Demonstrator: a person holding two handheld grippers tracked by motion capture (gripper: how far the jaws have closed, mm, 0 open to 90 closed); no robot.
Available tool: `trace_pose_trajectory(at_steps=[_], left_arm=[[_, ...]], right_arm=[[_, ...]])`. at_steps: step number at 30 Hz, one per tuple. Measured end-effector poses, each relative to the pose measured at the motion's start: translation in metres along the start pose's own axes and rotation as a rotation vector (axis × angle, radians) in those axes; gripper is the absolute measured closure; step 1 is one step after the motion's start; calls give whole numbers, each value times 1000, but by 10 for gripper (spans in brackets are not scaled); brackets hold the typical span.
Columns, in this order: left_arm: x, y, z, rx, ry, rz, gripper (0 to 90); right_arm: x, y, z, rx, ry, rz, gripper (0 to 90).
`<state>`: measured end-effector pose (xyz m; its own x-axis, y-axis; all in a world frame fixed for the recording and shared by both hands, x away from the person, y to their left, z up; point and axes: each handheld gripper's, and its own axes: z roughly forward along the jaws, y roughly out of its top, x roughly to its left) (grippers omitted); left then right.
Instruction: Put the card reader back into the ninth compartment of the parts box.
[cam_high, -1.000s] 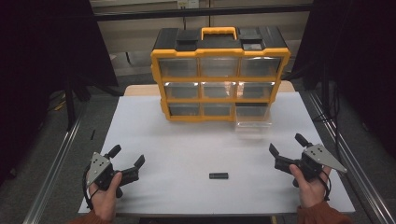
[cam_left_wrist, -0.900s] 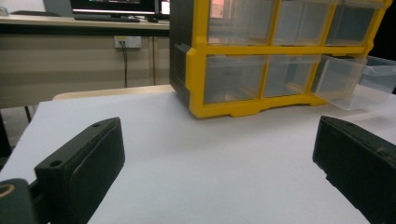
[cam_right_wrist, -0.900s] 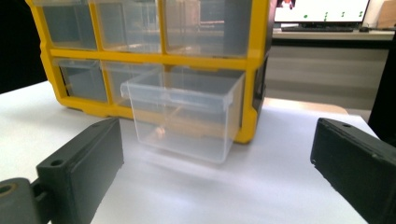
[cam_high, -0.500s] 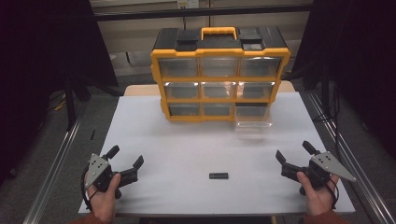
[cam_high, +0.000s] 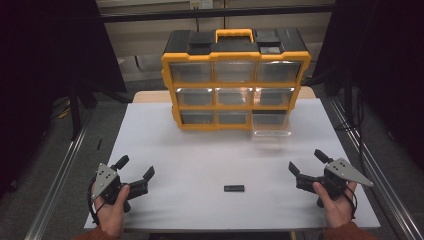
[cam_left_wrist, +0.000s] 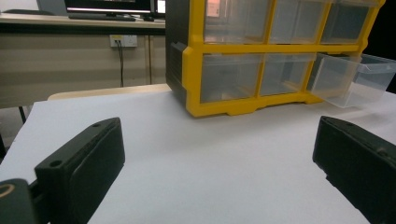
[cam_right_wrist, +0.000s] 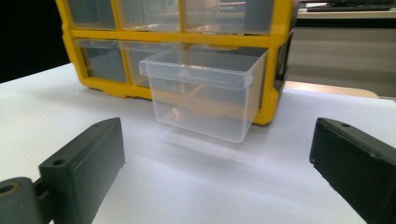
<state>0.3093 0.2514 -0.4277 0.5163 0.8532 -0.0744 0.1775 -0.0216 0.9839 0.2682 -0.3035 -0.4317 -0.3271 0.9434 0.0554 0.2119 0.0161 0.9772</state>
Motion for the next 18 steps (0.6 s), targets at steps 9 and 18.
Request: trace_pose_trajectory(at_steps=[9,18], left_arm=[[-2,0,2,4,-6,11,23],[-2,0,3,14,-14,13,23]], right_arm=[[7,2,5,21,95,-18,30],[19,2,13,60,187,-52,27]])
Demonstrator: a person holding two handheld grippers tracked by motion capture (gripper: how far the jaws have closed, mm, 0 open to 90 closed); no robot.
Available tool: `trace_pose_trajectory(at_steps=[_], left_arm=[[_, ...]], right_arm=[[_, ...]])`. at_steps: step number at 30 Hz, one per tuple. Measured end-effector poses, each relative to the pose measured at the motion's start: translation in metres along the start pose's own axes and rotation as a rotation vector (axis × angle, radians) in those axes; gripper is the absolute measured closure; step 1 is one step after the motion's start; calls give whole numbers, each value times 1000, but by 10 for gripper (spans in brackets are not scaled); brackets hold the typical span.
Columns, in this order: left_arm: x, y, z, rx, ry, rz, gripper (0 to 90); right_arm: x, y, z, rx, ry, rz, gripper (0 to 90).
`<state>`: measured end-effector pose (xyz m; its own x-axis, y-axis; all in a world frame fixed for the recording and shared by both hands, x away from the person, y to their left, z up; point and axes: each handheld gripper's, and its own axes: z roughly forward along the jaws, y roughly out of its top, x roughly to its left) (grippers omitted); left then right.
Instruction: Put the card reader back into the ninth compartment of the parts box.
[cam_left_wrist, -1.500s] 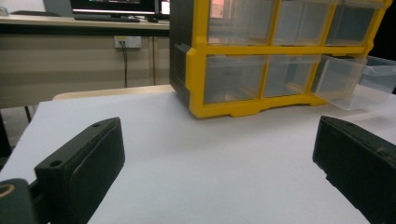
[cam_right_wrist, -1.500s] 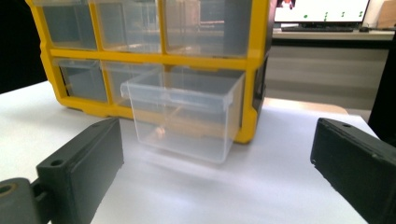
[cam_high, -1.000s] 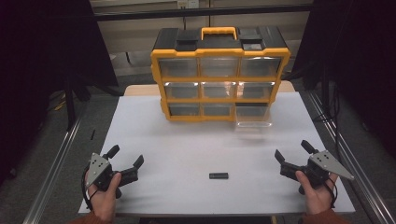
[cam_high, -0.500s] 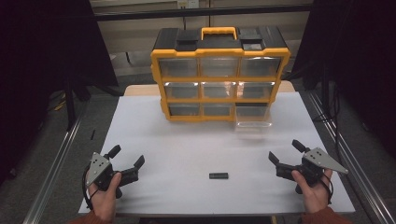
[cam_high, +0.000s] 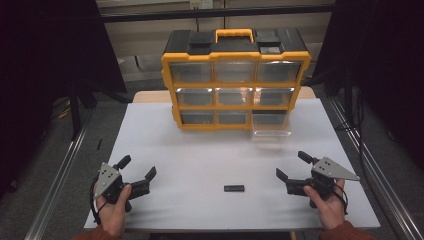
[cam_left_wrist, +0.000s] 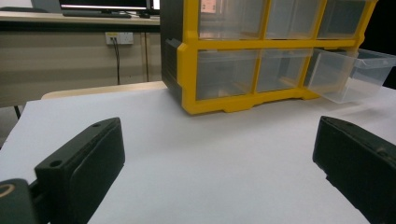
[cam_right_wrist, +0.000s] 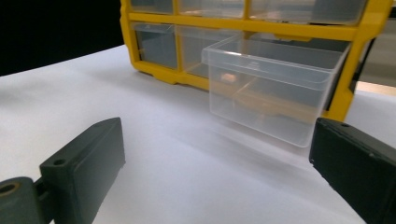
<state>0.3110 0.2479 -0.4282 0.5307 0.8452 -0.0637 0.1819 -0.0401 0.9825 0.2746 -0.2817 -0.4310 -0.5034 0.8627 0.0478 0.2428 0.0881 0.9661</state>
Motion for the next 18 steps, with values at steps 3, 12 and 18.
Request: trace_pose_trajectory(at_steps=[3,12,18], left_arm=[[0,0,-1,2,-1,4,22],[0,0,-1,-7,-4,10,23],[-1,0,-1,0,-7,12,22]], right_arm=[[3,1,3,22,36,-1,28],[9,3,10,75,116,-29,32],[16,7,14,124,188,-54,33]])
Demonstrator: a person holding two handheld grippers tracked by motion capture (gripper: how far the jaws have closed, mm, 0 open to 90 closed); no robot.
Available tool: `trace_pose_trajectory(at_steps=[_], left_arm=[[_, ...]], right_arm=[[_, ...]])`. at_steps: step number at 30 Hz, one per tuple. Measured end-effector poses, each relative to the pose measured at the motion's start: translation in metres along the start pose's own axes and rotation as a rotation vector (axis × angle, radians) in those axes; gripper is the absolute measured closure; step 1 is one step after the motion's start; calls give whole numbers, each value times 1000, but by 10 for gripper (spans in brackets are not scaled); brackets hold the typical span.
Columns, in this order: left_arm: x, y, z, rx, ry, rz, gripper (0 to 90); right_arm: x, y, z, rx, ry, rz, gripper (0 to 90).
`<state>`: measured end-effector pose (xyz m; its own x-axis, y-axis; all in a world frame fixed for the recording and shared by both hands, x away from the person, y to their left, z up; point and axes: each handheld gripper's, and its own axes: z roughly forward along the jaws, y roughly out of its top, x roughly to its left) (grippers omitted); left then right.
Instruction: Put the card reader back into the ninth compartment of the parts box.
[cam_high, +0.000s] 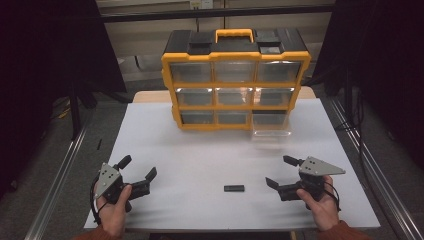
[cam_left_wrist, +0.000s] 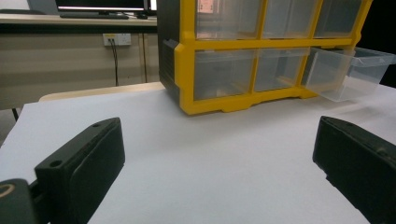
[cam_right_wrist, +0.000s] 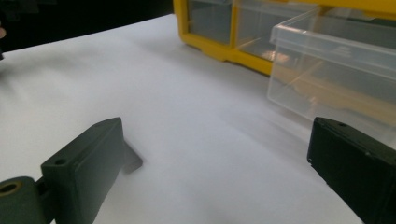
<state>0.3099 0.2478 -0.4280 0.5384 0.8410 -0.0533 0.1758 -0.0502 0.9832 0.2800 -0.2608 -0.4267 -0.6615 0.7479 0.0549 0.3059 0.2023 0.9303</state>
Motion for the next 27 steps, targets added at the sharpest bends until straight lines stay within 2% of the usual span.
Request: trace_pose_trajectory(at_steps=[4,5,6,9,11,17,21,27], left_arm=[[1,0,0,5,1,5,23],[-1,0,1,-1,0,-12,23],[0,0,1,1,1,1,23],[0,0,1,1,1,2,23],[-1,0,1,-3,-1,-11,23],[0,0,0,0,-1,1,23],[0,0,0,0,-4,0,23],[0,0,0,2,-4,-3,23]], right_arm=[[1,2,4,17,31,-3,29],[2,2,5,19,35,-1,29],[3,2,6,25,36,-7,29],[5,5,9,39,56,-9,29],[7,6,13,49,71,-4,29],[15,11,28,103,128,-22,42],[21,15,35,117,164,-29,43],[27,19,46,169,194,-59,44]])
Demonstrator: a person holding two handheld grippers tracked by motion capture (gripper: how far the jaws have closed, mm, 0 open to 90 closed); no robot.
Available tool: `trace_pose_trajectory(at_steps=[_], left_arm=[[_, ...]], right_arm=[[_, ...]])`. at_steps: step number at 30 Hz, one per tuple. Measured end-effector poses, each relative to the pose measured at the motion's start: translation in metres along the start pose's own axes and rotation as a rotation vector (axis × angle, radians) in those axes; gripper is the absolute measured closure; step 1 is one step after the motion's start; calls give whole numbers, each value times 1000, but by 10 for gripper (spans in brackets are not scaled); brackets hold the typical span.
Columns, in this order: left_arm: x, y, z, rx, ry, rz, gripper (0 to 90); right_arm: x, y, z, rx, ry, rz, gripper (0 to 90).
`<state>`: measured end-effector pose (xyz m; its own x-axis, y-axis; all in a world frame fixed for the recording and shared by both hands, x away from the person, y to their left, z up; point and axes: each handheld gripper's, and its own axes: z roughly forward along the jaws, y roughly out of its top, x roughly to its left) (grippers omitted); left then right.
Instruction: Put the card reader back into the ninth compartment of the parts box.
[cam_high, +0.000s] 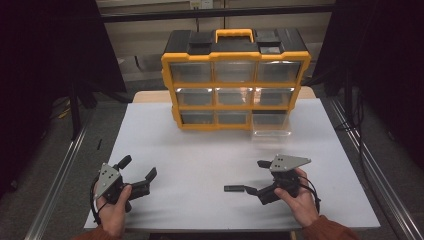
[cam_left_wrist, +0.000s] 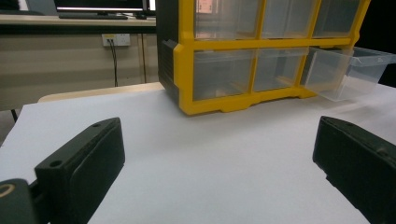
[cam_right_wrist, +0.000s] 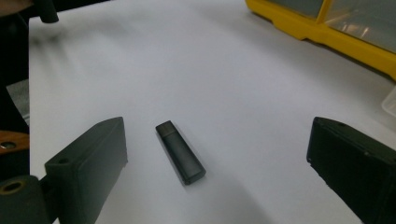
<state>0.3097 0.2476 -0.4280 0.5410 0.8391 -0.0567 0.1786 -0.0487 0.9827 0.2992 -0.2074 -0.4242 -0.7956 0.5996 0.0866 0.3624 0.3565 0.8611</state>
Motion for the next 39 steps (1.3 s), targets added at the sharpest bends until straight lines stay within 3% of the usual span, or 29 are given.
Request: trace_pose_trajectory(at_steps=[11,15,21,30,35,37,39], left_arm=[[0,0,0,1,-3,4,23],[0,0,0,0,-5,0,23],[0,0,0,2,-4,7,23],[1,0,0,8,-4,16,23],[1,0,0,9,-6,16,23],[1,0,1,8,-6,10,23],[1,0,1,7,-6,11,22]], right_arm=[[3,8,17,45,53,-21,43],[3,16,29,64,101,-13,51],[4,25,48,125,131,-31,39],[6,28,58,191,173,-82,30],[4,36,66,260,193,-98,45],[5,38,69,260,200,-116,71],[6,41,73,306,193,-147,75]])
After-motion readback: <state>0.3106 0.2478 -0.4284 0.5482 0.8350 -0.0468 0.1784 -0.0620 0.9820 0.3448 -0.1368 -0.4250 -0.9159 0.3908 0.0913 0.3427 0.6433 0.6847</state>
